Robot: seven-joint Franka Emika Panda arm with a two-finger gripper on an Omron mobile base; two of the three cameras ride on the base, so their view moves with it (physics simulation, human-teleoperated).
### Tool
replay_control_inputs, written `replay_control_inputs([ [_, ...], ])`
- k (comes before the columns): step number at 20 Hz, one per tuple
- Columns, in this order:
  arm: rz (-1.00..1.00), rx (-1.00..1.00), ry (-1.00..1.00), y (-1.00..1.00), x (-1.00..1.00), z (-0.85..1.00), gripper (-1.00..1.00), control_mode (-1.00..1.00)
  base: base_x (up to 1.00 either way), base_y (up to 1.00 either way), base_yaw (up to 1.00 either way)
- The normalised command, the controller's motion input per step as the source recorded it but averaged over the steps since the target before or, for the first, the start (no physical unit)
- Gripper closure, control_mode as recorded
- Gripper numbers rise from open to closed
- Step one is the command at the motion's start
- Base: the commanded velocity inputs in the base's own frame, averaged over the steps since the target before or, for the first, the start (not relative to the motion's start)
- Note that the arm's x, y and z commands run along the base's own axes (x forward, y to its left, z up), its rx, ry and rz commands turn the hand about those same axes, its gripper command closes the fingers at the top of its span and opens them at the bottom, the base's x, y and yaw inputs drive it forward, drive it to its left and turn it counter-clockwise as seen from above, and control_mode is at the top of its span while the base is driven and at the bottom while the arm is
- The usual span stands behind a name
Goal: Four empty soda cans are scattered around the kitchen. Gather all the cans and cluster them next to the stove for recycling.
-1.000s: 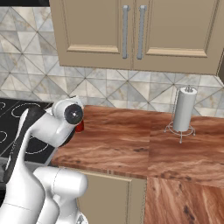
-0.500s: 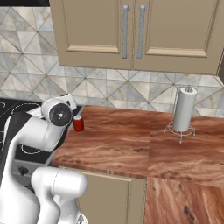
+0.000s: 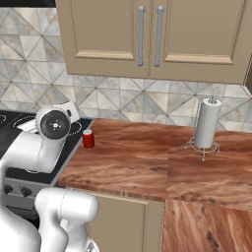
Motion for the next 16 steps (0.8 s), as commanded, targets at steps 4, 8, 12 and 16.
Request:
replay_control_inputs([
  [4,-0.02,-0.03,0.00,-0.04,-0.43,0.11,-1.00,-1.00,0.00,0.00,0.00],
  [8,-0.02,0.00,0.02,-0.08,-0.25,-0.01,-1.00,-1.00,0.00,0.00,0.00],
  [12,0.00,0.00,0.05,-0.13,-0.23,-0.04,-1.00,-1.00,0.00,0.00,0.00],
  [16,0.00,0.00,0.05,-0.19,-0.30,-0.04,-1.00,-1.00,0.00,0.00,0.00],
])
